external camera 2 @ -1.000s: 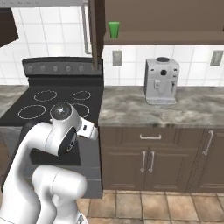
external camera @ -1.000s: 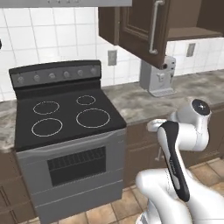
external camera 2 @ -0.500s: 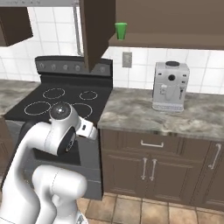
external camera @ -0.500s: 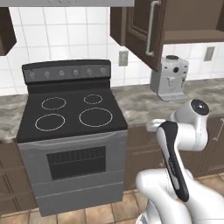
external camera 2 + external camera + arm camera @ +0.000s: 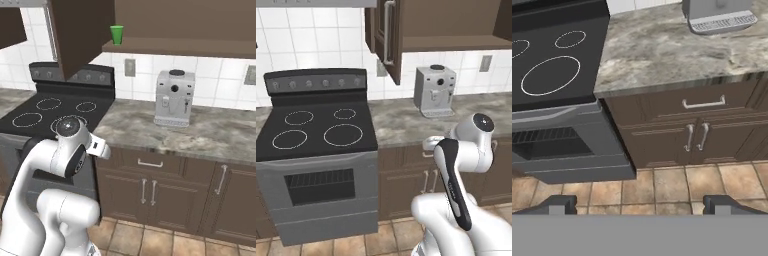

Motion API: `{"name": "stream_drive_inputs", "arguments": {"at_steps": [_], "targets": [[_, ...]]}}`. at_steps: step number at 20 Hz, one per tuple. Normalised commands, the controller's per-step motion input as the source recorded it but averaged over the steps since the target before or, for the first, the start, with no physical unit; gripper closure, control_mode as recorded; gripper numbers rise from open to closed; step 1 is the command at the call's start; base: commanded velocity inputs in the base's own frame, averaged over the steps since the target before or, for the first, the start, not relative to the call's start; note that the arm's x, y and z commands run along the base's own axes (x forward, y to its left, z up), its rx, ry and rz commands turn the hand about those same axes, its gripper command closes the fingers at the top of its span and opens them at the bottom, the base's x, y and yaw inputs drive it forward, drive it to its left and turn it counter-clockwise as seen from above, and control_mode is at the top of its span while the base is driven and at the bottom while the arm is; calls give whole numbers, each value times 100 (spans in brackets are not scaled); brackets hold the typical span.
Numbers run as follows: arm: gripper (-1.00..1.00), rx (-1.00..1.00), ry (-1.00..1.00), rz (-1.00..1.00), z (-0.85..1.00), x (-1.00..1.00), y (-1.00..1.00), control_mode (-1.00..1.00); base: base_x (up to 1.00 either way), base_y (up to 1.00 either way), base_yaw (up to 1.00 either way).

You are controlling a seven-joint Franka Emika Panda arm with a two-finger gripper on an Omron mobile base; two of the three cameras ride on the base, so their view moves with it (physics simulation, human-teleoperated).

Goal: There is a tray on the dining counter. Grab the cup, mug, and pitcher and place them on the tray. The pitcher may be placed next to the tray if it cannot fit the tray.

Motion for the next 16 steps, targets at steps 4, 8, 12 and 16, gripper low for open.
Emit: {"name": "stream_drive_inputs", "arguments": {"at_steps": [4, 8, 12, 16], "targets": [[-100, 0, 0, 0, 0, 0, 0, 100, 21, -54, 5], [-100, 0, 0, 0, 0, 0, 0, 100, 19, -49, 4], [-100, 0, 0, 0, 0, 0, 0, 100, 44, -19, 13], [-100, 0, 0, 0, 0, 0, 0, 100, 52, -17, 19]]}}
